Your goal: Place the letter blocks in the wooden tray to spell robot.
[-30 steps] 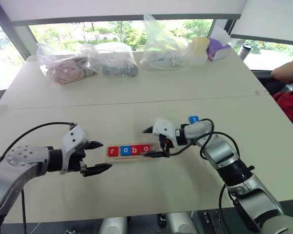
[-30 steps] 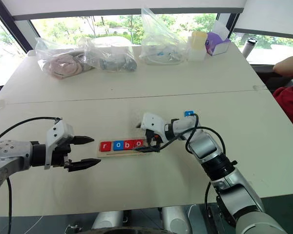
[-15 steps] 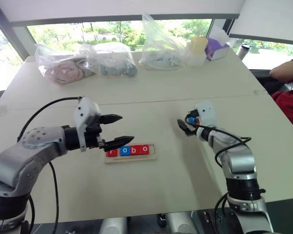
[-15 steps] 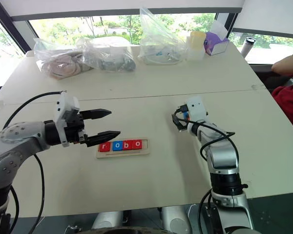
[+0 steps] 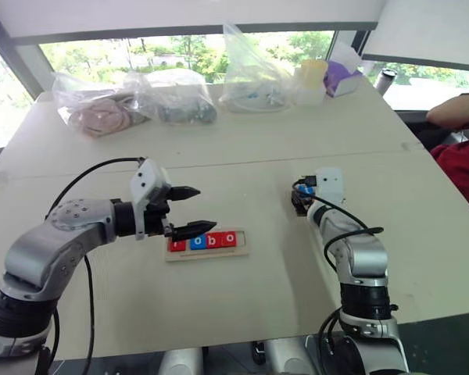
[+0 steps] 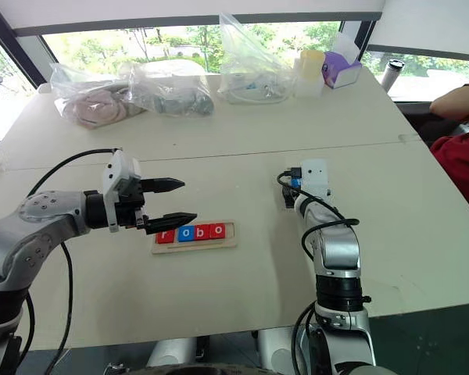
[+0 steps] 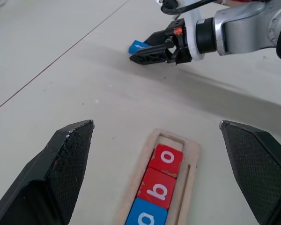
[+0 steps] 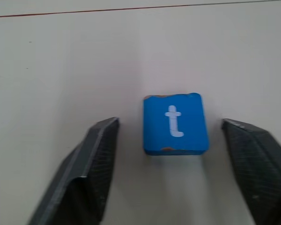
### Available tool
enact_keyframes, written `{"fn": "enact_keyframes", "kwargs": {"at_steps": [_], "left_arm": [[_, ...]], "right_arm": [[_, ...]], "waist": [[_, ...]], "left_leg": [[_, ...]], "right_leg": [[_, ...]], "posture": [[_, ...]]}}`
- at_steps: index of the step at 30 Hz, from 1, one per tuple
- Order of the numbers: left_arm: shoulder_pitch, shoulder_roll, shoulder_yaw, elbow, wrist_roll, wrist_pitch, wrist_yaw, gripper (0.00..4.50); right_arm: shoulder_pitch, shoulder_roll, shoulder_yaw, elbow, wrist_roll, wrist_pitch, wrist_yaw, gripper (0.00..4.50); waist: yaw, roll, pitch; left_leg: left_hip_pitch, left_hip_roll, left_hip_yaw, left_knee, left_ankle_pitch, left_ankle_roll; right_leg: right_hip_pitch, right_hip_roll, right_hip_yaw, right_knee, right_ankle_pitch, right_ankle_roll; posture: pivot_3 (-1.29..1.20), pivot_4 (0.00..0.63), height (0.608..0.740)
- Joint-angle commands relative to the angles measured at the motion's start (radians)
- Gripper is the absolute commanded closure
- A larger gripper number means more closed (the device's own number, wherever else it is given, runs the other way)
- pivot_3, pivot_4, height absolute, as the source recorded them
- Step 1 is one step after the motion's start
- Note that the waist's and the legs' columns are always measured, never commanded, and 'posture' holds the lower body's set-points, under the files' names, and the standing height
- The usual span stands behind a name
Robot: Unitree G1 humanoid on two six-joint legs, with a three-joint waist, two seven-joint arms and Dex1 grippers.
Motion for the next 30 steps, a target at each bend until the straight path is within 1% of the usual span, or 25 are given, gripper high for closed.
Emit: {"fn": "enact_keyframes", "kwargs": {"at_steps": [1, 2, 3, 6, 8, 12, 15, 17, 19, 22, 27, 28, 29, 30], "left_arm": [[0.005, -0.002, -0.016, -0.011, 0.019, -0.027, -0.012, 0.0], [0.007, -0.003, -0.018, -0.011, 0.021, -0.029, -0.012, 0.0], [0.009, -0.005, -0.021, -0.01, 0.024, -0.031, -0.013, 0.0], [0.015, -0.008, -0.028, -0.003, 0.035, -0.041, -0.02, 0.0], [0.019, -0.004, -0.036, 0.003, 0.045, -0.046, -0.032, 0.0], [0.025, 0.003, -0.055, 0.023, 0.076, -0.068, -0.06, 0.0], [0.02, 0.001, -0.062, 0.034, 0.081, -0.074, -0.074, 0.0], [0.011, -0.003, -0.067, 0.046, 0.084, -0.076, -0.085, 0.0], [0.0, -0.007, -0.071, 0.06, 0.09, -0.08, -0.094, 0.0], [-0.011, -0.011, -0.076, 0.074, 0.097, -0.085, -0.102, 0.0], [-0.028, -0.014, -0.084, 0.091, 0.107, -0.087, -0.11, 0.0], [-0.028, -0.016, -0.083, 0.092, 0.11, -0.087, -0.109, 0.0], [-0.029, -0.018, -0.083, 0.094, 0.111, -0.086, -0.108, 0.0], [-0.029, -0.019, -0.083, 0.093, 0.112, -0.086, -0.106, 0.0]], "right_arm": [[-0.016, 0.004, -0.002, 0.013, 0.001, 0.002, -0.02, 2.69], [-0.019, 0.0, 0.003, 0.011, 0.0, 0.003, -0.02, 3.21], [-0.021, -0.006, 0.01, 0.007, -0.003, 0.005, -0.019, 3.33], [-0.013, -0.015, 0.018, -0.045, -0.014, 0.033, -0.033, 3.33], [0.003, -0.003, 0.016, -0.149, -0.01, 0.108, -0.048, 3.33], [0.066, 0.088, 0.005, -0.44, 0.034, 0.371, -0.064, 3.33], [0.107, 0.112, 0.011, -0.598, 0.052, 0.53, -0.044, 3.33], [0.14, 0.109, 0.01, -0.682, 0.069, 0.633, -0.024, 3.33], [0.159, 0.099, 0.007, -0.707, 0.077, 0.684, -0.007, 3.33], [0.172, 0.103, -0.001, -0.704, 0.081, 0.698, 0.004, 3.33], [0.195, 0.173, -0.018, -0.665, 0.097, 0.706, 0.024, 3.33], [0.197, 0.186, -0.023, -0.658, 0.105, 0.706, 0.03, 2.3], [0.199, 0.192, -0.026, -0.652, 0.11, 0.706, 0.032, 1.97], [0.201, 0.19, -0.026, -0.649, 0.113, 0.706, 0.034, 1.45]], "waist": [[0.0, 0.0, 0.0], [-0.001, 0.0, 0.0], [-0.001, 0.0, 0.0], [-0.002, 0.0, 0.0], [-0.001, 0.0, 0.0], [0.0, 0.0, 0.0], [-0.002, 0.0, 0.0], [0.001, 0.0, 0.0], [0.0, 0.0, 0.0], [-0.001, 0.0, 0.0], [-0.004, 0.001, 0.0], [-0.004, 0.0, 0.0], [-0.003, 0.0, 0.0], [-0.003, 0.0, 0.0]], "left_leg": [[0.0, 0.0, 0.0, 0.0, 0.0, 0.0], [0.0, 0.0, 0.0, 0.0, 0.0, 0.0], [0.0, 0.0, 0.0, 0.0, 0.0, 0.0], [0.0, 0.0, 0.0, 0.0, 0.0, 0.0], [0.0, 0.0, 0.0, 0.0, 0.0, 0.0], [-0.001, 0.0, -0.001, 0.0, 0.0, 0.0], [-0.001, 0.001, -0.001, -0.001, 0.0, 0.0], [-0.001, 0.001, -0.001, -0.001, 0.0, 0.0], [-0.001, 0.001, -0.002, -0.001, 0.0, 0.0], [-0.001, 0.0, -0.001, -0.001, 0.0, 0.0], [-0.001, 0.001, -0.001, -0.001, 0.0, 0.0], [-0.001, 0.001, -0.001, -0.001, 0.0, 0.0], [-0.001, 0.001, -0.001, -0.001, 0.0, 0.0], [-0.001, 0.001, -0.001, -0.002, 0.0, 0.0]], "right_leg": [[0.0, 0.0, 0.0, 0.0, 0.0, 0.0], [0.0, 0.0, 0.0, 0.0, 0.0, 0.0], [0.0, 0.0, 0.0, 0.0, 0.0, 0.0], [0.0, 0.0, 0.0, 0.0, 0.0, 0.001], [0.0, 0.0, 0.0, 0.0, 0.0, 0.001], [-0.001, 0.0, -0.001, 0.0, 0.001, 0.003], [-0.002, 0.0, 0.0, 0.0, 0.001, 0.003], [-0.002, 0.0, -0.001, 0.0, -0.001, 0.001], [-0.001, 0.0, -0.001, 0.0, -0.003, 0.003], [-0.001, -0.001, -0.001, -0.001, -0.003, 0.004], [-0.002, 0.0, -0.001, -0.001, -0.003, 0.004], [-0.002, 0.0, -0.001, -0.001, -0.003, 0.004], [-0.002, 0.0, -0.001, -0.001, -0.003, 0.004], [-0.002, 0.0, -0.001, -0.001, -0.003, 0.004]], "posture": [[0.0, 0.15, 0.74], [0.0, 0.15, 0.74], [0.0, 0.15, 0.74], [0.0, 0.15, 0.74], [0.0, 0.15, 0.74], [0.0, 0.15, 0.74], [0.0, 0.15, 0.74], [0.0, 0.15, 0.74], [0.0, 0.15, 0.74], [0.0, 0.15, 0.74], [0.0, 0.15, 0.74], [0.0, 0.15, 0.74], [0.0, 0.15, 0.74], [0.0, 0.15, 0.74]]}}
